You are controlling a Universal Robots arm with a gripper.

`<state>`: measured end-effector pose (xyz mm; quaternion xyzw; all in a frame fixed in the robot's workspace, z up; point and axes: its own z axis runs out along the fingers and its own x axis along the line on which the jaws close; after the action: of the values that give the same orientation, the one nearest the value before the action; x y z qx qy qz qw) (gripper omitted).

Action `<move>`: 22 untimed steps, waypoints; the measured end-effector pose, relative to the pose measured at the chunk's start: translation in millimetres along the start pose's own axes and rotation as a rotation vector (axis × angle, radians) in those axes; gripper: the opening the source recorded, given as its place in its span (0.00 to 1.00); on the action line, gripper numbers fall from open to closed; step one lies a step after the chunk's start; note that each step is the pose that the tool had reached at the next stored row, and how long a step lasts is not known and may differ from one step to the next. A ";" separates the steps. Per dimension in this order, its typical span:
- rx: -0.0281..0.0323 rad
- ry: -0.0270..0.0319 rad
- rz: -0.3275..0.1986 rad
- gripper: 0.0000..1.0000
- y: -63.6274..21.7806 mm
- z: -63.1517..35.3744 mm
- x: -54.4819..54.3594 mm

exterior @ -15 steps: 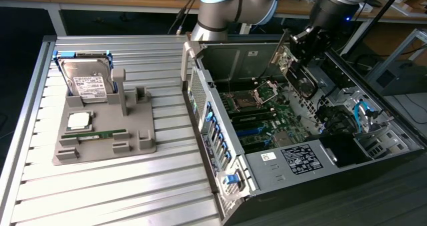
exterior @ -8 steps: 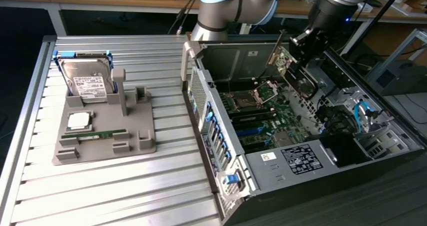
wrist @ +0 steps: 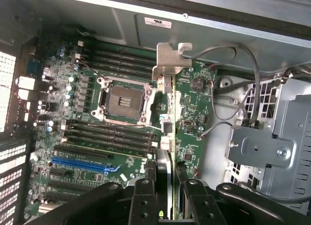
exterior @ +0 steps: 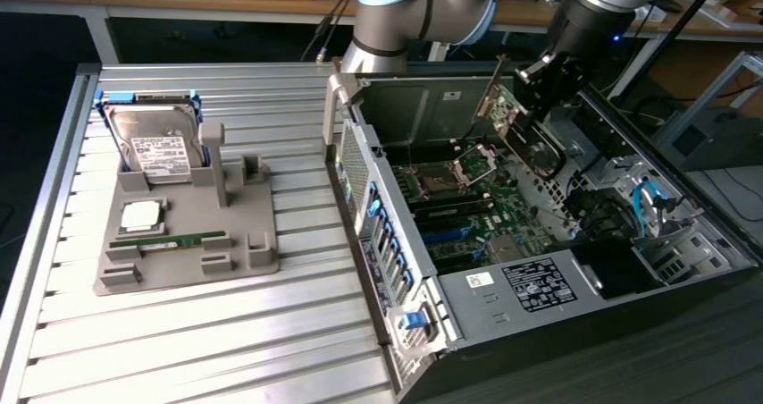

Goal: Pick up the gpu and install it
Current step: 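Pick up the gpu and move the gpu toward the slot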

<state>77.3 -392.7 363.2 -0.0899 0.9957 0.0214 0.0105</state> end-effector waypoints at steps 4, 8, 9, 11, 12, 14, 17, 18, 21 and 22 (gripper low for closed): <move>0.0000 0.0000 0.000 0.27 -0.2 1.1 0.7; 0.0000 0.0000 0.000 0.27 -0.3 2.3 1.5; 0.0000 0.0000 0.000 0.27 -0.3 2.6 1.7; 0.0000 0.0000 0.000 0.27 -0.4 3.3 2.0; 0.0000 0.0000 0.000 0.27 -0.4 4.1 2.3; -0.0001 0.0000 0.000 0.27 -0.5 5.2 2.5; -0.0001 0.0000 0.000 0.27 -0.7 6.8 2.7; -0.0001 0.0000 0.000 0.27 -0.8 7.2 2.7; -0.0001 0.0000 0.000 0.27 -0.9 8.5 2.8; -0.0001 0.0000 0.000 0.27 -0.9 8.9 2.9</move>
<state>74.8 -393.7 354.2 -0.0901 0.9957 0.0215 0.0105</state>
